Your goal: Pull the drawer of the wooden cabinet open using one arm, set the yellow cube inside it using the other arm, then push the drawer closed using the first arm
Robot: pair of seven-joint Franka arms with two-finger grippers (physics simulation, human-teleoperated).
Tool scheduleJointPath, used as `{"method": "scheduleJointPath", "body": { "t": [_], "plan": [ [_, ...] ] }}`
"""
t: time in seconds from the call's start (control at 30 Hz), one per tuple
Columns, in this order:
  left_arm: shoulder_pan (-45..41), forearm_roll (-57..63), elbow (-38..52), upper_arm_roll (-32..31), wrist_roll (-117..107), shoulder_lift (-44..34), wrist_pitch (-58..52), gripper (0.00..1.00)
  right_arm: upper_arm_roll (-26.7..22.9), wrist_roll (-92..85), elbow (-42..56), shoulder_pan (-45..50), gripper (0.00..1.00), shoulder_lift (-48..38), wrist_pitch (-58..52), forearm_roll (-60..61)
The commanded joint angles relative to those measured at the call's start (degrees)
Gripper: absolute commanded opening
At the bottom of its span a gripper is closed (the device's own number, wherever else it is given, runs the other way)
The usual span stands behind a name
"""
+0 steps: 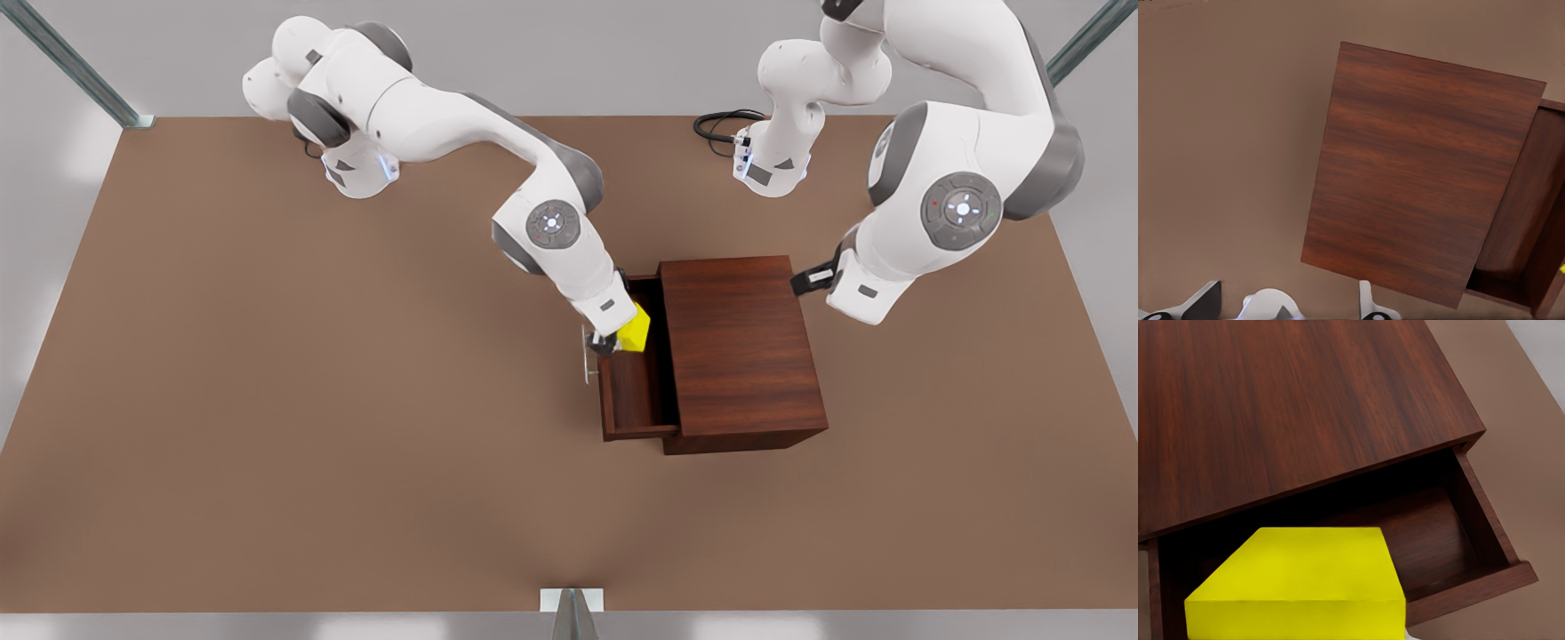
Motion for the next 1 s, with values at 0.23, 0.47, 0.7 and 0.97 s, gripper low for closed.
{"method": "scheduleJointPath", "body": {
  "t": [0.23, 0.47, 0.7, 0.97],
  "plan": [
    [-0.08, -0.04, -0.17, -0.08, 19.11, 0.04, -1.01, 1.0, -0.05, -4.71, -1.37, 1.34, 0.41, 2.89, 6.42, -0.94],
    [0.01, 0.05, -0.08, -0.08, 19.11, 0.13, -0.92, 1.0, -0.05, -4.01, -1.81, 1.87, 1.0, 4.21, 8.53, -0.42],
    [-0.17, -0.13, -0.08, -0.08, 19.11, 0.92, -0.22, 1.0, -0.93, 0.99, -5.15, -5.15, 1.0, -4.83, -13.92, -1.12],
    [-0.35, -0.13, -0.08, -0.26, 19.02, 0.92, -0.48, 1.0, -14.82, 30.89, -4.27, -29.42, 1.0, -18.72, -54.58, -12.63]
  ]
}}
